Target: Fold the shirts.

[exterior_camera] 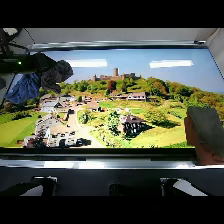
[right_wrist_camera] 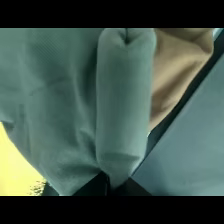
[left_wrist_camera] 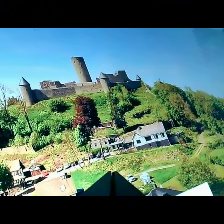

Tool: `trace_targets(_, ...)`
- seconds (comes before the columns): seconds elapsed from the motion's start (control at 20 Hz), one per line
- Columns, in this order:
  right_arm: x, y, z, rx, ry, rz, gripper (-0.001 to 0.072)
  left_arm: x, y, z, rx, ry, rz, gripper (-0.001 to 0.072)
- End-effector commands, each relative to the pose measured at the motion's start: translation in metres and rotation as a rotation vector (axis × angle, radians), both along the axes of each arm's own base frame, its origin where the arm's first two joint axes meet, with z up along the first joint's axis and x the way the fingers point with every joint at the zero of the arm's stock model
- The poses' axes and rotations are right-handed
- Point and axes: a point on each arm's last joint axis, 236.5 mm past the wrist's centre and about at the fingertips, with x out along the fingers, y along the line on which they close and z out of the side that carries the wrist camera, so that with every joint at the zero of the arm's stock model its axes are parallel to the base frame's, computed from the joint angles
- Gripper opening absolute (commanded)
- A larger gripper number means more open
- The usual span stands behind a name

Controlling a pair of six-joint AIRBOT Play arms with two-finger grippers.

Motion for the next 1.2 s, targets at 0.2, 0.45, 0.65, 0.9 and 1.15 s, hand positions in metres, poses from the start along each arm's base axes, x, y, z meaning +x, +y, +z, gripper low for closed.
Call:
trace_targets(0.2,-0.033,0.008,-0.063,0.008,0.119,0.031,0.004,0.0,0.0,0.0,0.0,-0.001,0.001,0.0035)
trace_targets(0.45,-0.017,-0.003,-0.043,-0.049,0.035,0.101,0.0712,0.0,0.0,0.005,-0.003,-0.01,0.001,0.0034)
trace_targets(0.65,0.083,-0.072,0.113,-0.583,-0.362,0.301,0.0698,0.005,0.02,0.089,0.101,-0.253,0.058,0.0031)
trace_targets(0.9,0.24,0.074,0.31,-0.829,-1.126,0.486,0.0679,0.018,0.146,0.071,0.638,-0.18,0.489,0.0033)
trace_targets(1.15,0.252,0.277,0.151,-0.263,-0.782,0.869,0.0678,-0.072,0.133,-0.135,0.619,0.557,0.337,0.0542)
